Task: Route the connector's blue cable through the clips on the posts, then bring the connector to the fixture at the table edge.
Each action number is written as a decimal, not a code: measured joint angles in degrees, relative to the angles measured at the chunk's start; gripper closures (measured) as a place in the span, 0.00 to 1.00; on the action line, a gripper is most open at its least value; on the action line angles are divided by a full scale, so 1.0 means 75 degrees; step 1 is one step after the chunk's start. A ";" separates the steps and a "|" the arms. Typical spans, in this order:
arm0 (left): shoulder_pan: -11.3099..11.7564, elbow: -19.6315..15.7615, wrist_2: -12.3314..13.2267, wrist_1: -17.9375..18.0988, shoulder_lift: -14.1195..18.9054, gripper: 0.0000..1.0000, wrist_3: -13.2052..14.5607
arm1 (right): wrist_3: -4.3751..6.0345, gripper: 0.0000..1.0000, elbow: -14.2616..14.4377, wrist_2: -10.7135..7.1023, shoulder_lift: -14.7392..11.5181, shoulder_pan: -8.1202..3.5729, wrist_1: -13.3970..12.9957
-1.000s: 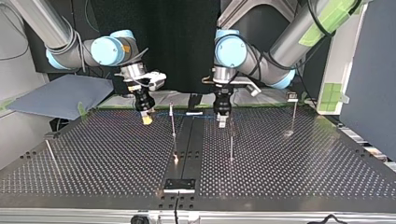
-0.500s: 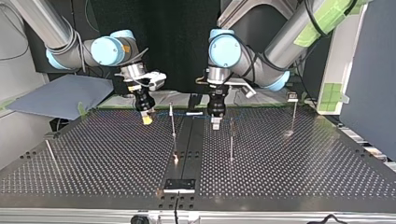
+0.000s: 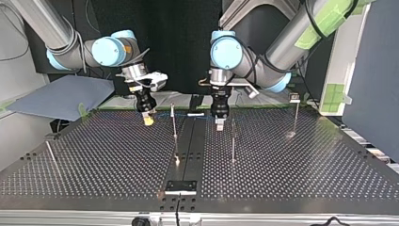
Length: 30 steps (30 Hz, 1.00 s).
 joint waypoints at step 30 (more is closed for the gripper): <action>-0.0019 -0.0006 0.0038 0.0066 -0.0077 1.00 -0.0194 | -0.0023 1.00 -0.0001 0.0006 0.0006 0.0027 0.0097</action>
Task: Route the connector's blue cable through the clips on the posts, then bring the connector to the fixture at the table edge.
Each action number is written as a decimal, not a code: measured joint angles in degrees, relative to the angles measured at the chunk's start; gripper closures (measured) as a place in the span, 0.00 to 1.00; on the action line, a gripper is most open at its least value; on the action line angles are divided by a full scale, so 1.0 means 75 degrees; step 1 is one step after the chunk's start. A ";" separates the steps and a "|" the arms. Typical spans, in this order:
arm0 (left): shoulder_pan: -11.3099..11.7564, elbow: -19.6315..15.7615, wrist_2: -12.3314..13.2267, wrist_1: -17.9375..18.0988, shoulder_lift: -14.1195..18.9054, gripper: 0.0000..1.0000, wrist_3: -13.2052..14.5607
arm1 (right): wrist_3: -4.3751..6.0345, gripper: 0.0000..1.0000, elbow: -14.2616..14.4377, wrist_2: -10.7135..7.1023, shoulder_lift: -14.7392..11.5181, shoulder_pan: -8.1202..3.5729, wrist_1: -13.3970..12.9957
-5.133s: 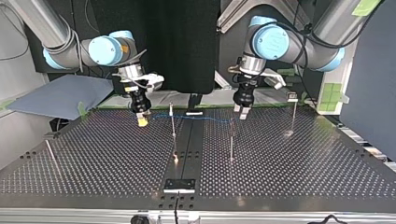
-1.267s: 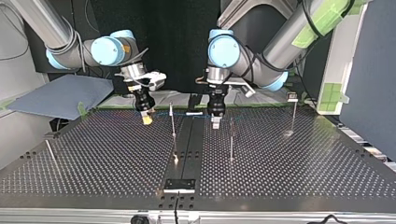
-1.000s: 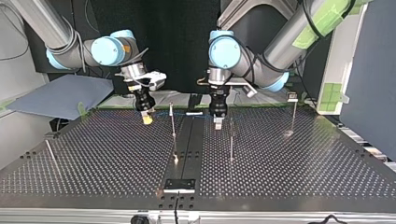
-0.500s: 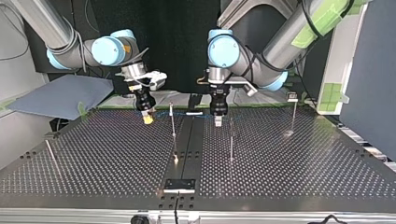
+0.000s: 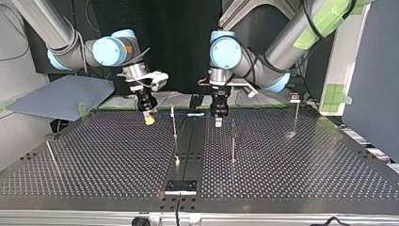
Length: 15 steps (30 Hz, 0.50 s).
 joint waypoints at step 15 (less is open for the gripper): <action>-0.0199 -0.0106 -0.0007 0.0324 -0.0594 1.00 0.0001 | -0.0087 1.00 0.0374 0.0304 0.0016 -0.0089 0.0301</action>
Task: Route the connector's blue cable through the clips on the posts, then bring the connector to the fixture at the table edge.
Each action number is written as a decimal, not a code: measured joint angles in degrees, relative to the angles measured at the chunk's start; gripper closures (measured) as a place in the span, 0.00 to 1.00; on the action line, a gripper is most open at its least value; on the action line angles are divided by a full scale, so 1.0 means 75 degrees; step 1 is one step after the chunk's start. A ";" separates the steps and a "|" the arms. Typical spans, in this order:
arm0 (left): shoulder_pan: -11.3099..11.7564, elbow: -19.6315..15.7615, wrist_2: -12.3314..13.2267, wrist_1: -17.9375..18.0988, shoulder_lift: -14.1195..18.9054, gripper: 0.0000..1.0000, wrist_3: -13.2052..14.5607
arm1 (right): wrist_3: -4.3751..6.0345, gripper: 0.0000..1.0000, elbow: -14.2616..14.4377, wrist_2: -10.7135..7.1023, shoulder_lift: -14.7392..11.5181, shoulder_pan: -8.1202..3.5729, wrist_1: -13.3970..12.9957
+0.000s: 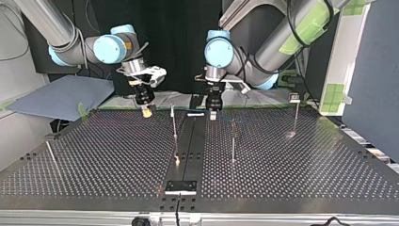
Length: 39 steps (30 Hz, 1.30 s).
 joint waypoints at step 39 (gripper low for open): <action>-0.0443 -0.0435 0.0150 0.1080 -0.1241 1.00 -0.0110 | -0.0486 1.00 0.1364 0.0541 0.0351 -0.0507 -0.1116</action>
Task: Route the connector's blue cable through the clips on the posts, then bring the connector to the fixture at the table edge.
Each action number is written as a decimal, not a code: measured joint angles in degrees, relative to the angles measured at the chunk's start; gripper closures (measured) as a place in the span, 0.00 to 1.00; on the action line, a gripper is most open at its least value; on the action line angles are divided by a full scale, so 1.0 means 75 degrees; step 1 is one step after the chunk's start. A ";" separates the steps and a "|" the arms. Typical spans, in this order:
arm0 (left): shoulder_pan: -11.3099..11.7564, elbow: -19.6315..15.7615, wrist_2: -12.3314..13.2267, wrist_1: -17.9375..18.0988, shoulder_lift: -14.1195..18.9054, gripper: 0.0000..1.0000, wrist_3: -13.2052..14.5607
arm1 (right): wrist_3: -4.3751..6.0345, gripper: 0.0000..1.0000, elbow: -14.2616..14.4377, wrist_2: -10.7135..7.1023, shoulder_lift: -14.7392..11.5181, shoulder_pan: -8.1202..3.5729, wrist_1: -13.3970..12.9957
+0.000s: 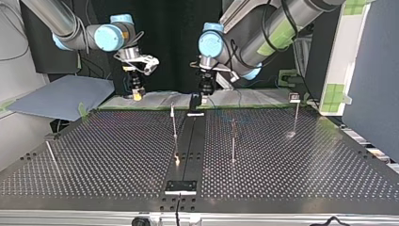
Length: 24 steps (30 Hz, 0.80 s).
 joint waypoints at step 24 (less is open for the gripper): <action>-0.0199 0.0011 -0.0216 0.0347 -0.0083 1.00 -0.0071 | 0.0136 1.00 -0.0012 -0.0659 0.0687 -0.0532 -0.0745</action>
